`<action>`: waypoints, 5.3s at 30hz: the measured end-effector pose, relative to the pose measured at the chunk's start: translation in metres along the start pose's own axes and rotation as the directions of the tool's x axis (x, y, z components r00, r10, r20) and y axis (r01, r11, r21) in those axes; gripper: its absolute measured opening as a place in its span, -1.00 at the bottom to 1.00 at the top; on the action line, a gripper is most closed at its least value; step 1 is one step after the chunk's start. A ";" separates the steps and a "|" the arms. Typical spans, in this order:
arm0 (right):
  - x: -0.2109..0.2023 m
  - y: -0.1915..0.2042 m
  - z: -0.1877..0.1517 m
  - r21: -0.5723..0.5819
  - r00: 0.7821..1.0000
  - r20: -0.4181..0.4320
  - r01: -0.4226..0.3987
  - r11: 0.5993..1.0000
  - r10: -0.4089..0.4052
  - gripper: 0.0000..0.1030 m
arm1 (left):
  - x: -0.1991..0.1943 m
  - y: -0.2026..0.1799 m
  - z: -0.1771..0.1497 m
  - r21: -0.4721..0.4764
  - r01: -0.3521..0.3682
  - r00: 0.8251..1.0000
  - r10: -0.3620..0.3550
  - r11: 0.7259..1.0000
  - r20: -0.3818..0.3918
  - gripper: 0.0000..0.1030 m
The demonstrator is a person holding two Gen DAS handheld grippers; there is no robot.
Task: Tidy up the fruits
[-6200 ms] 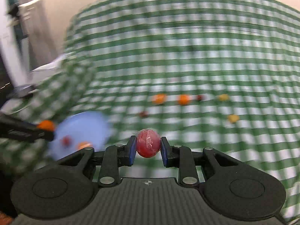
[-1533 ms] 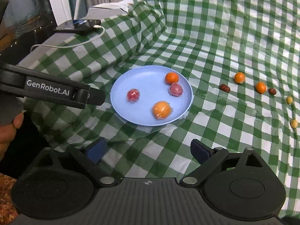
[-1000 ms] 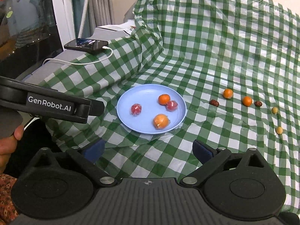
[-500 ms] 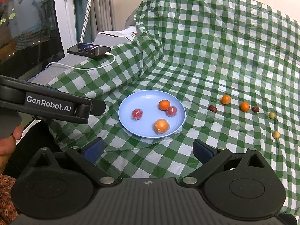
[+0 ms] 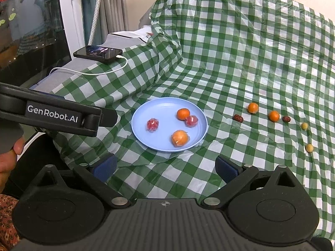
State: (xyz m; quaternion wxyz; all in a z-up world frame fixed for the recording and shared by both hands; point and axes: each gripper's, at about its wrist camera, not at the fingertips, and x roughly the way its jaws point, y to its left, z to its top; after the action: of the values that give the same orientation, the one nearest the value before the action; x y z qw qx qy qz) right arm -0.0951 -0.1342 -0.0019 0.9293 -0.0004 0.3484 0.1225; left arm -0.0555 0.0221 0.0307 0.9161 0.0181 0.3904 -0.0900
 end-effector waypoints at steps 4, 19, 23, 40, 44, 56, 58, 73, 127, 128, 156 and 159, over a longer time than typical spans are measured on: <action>0.003 -0.002 0.000 0.008 1.000 -0.008 -0.001 1.000 0.001 0.94 | 0.004 0.000 0.000 0.003 -0.001 1.000 0.001 1.000 -0.009 0.99; 0.013 -0.004 -0.001 0.037 0.999 -0.032 -0.003 0.999 0.005 0.94 | 0.015 0.001 0.000 0.011 -0.006 0.999 0.006 1.000 -0.035 0.99; 0.016 -0.005 -0.001 0.046 0.999 -0.035 -0.001 0.999 0.003 0.94 | 0.019 0.002 0.000 0.013 -0.009 0.999 0.010 1.000 -0.044 0.99; 0.026 -0.047 -0.006 0.159 0.993 0.001 0.117 0.980 -0.119 0.94 | 0.040 -0.026 0.031 0.069 0.006 0.999 -0.003 0.998 -0.038 0.99; 0.026 -0.075 -0.010 0.201 0.983 0.011 0.177 0.964 -0.183 0.94 | 0.054 -0.047 0.048 0.100 0.022 0.999 -0.019 0.995 -0.037 0.99; 0.055 -0.203 -0.020 0.339 0.915 -0.017 0.384 0.859 -0.403 0.93 | 0.145 -0.133 0.110 0.196 0.125 0.992 -0.117 0.973 -0.055 0.99; 0.066 -0.225 -0.021 0.362 0.899 -0.028 0.416 0.834 -0.437 0.92 | 0.170 -0.150 0.121 0.220 0.139 0.990 -0.129 0.966 -0.057 0.99; 0.181 -0.367 -0.036 0.467 0.830 -0.138 0.535 0.704 -0.540 -0.24 | 0.361 -0.244 0.155 0.328 0.153 0.984 -0.114 0.932 -0.134 0.99; -0.037 -0.015 -0.017 0.005 0.987 0.157 0.021 1.000 -0.022 -0.47 | 0.003 -0.013 -0.004 0.013 0.058 0.995 -0.057 0.998 -0.085 -0.30; -0.037 -0.012 -0.018 -0.001 0.988 0.153 0.022 1.000 -0.022 -0.47 | 0.002 -0.014 -0.006 0.014 0.061 0.995 -0.060 0.998 -0.084 -0.30; -0.027 -0.009 -0.017 -0.004 0.994 0.106 0.038 0.999 -0.037 -0.47 | 0.011 -0.005 -0.004 -0.009 0.071 0.994 -0.071 0.997 -0.077 -0.30; -0.025 -0.009 -0.015 -0.003 0.995 0.097 0.037 0.999 -0.037 -0.47 | 0.013 -0.003 -0.004 -0.013 0.070 0.994 -0.071 0.997 -0.078 -0.30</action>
State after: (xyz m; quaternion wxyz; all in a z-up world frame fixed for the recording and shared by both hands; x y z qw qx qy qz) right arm -0.1209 -0.1502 0.0018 0.9473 -0.0029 0.3024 0.1060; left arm -0.0501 0.0175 0.0189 0.8963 0.0033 0.4269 -0.1195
